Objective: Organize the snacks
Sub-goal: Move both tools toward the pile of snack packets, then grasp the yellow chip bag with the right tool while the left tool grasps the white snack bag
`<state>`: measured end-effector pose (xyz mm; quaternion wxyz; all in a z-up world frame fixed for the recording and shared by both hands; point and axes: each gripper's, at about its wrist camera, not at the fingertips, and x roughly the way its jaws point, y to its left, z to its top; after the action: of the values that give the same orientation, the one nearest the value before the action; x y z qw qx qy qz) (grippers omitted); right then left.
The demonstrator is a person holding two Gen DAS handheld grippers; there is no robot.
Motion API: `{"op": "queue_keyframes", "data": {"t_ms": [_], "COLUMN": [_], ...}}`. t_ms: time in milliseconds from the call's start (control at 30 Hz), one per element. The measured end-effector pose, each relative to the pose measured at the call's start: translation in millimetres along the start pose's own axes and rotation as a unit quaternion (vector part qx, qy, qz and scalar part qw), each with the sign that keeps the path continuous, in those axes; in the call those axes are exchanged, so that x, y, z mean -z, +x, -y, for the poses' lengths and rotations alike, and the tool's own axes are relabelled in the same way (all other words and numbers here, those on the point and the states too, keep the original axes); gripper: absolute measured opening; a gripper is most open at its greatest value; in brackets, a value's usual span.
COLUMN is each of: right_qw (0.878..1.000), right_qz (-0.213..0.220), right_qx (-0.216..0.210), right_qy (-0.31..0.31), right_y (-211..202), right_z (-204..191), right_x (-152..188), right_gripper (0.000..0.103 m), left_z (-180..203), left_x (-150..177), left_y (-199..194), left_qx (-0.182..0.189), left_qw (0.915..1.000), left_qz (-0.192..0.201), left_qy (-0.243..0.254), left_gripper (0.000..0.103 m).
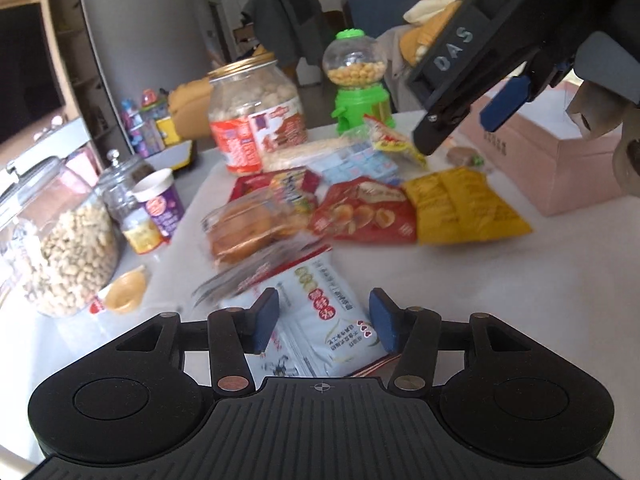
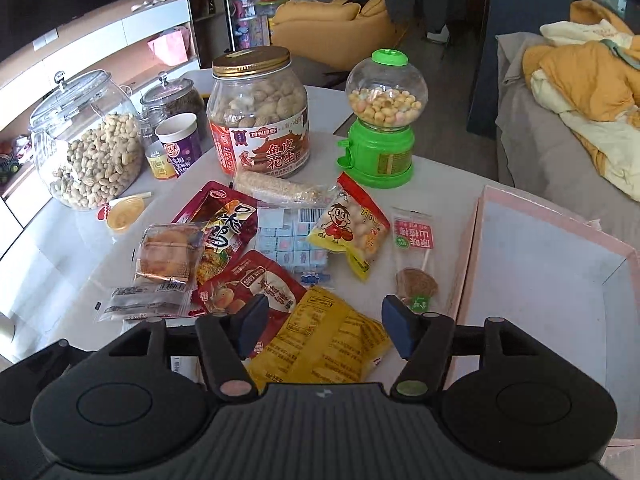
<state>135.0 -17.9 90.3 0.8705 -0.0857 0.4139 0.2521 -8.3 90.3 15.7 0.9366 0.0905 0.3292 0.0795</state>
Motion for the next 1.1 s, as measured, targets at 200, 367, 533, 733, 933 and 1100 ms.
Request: {"op": "queue_keyframes", "data": {"t_ms": [200, 367, 533, 733, 933, 1100], "right_qw": [0.998, 0.998, 0.990, 0.996, 0.998, 1.000], "right_qz": [-0.027, -0.034, -0.066, -0.007, 0.019, 0.002], "right_qx": [-0.033, -0.014, -0.117, -0.092, -0.022, -0.027], "right_qy": [0.039, 0.049, 0.044, -0.010, -0.048, -0.006], "right_y": [35.8, 66.8, 49.4, -6.2, -19.4, -4.5], "right_z": [-5.3, -15.5, -18.4, -19.8, -15.5, 0.9], "right_x": [-3.4, -5.5, 17.1, 55.6, 86.1, 97.8], "right_gripper": [0.067, 0.066, 0.065, 0.068, 0.075, 0.075], "left_z": [-63.8, -115.9, -119.9, -78.3, -60.7, -58.4], "left_x": [16.5, 22.5, 20.1, 12.1, 8.9, 4.1], "left_y": [-13.9, -20.0, -10.5, -8.8, -12.2, -26.9], "left_qx": [0.000, 0.064, 0.057, 0.078, 0.110, 0.086], "left_qw": [0.9964, 0.9783, 0.9773, 0.9907, 0.9897, 0.9896], "left_qz": [-0.011, -0.004, -0.016, -0.016, -0.013, 0.008], "left_qy": [-0.084, -0.197, -0.204, -0.110, -0.091, -0.115], "left_gripper": [0.058, 0.055, 0.054, 0.055, 0.056, 0.054]}}
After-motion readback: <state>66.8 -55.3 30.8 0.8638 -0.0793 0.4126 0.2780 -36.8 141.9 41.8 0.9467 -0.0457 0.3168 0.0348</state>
